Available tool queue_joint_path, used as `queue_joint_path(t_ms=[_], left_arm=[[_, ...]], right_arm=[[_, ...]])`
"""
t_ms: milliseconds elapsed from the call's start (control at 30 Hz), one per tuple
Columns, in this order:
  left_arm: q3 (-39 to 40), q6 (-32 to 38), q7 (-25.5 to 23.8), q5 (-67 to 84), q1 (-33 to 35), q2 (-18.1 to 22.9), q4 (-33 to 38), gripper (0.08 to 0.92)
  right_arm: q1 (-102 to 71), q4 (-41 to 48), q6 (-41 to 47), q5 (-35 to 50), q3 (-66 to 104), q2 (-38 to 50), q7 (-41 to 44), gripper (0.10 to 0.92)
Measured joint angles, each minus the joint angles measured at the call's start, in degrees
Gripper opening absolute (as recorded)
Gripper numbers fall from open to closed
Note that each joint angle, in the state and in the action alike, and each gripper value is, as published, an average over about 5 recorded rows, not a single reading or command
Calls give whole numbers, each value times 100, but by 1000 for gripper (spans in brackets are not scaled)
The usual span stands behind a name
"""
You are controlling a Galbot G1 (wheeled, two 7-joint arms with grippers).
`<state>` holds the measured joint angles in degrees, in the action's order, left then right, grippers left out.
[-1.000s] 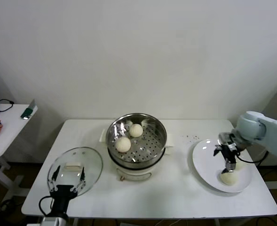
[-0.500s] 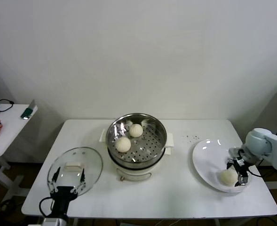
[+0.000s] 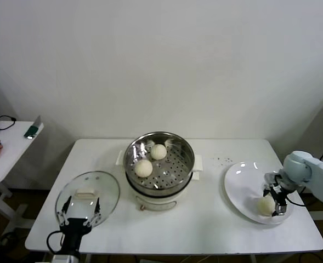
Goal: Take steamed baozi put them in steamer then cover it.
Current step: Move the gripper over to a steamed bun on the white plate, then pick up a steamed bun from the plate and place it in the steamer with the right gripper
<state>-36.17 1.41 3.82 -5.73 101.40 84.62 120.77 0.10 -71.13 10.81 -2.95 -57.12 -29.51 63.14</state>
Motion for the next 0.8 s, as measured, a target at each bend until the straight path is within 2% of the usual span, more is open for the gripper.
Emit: queue_joint_path(t_ms=[367, 600, 800], left_arm=[[-29, 16, 17, 2, 12, 2, -15, 823], [-39, 35, 23, 13, 52, 2, -15, 823], [-25, 49, 21, 5, 79, 2, -5, 823]], right_arm=[[90, 33, -77, 12, -57, -30, 55, 706], [403, 11, -279, 10, -282, -104, 121, 696], [1341, -137, -799, 61, -974, -316, 226, 696]])
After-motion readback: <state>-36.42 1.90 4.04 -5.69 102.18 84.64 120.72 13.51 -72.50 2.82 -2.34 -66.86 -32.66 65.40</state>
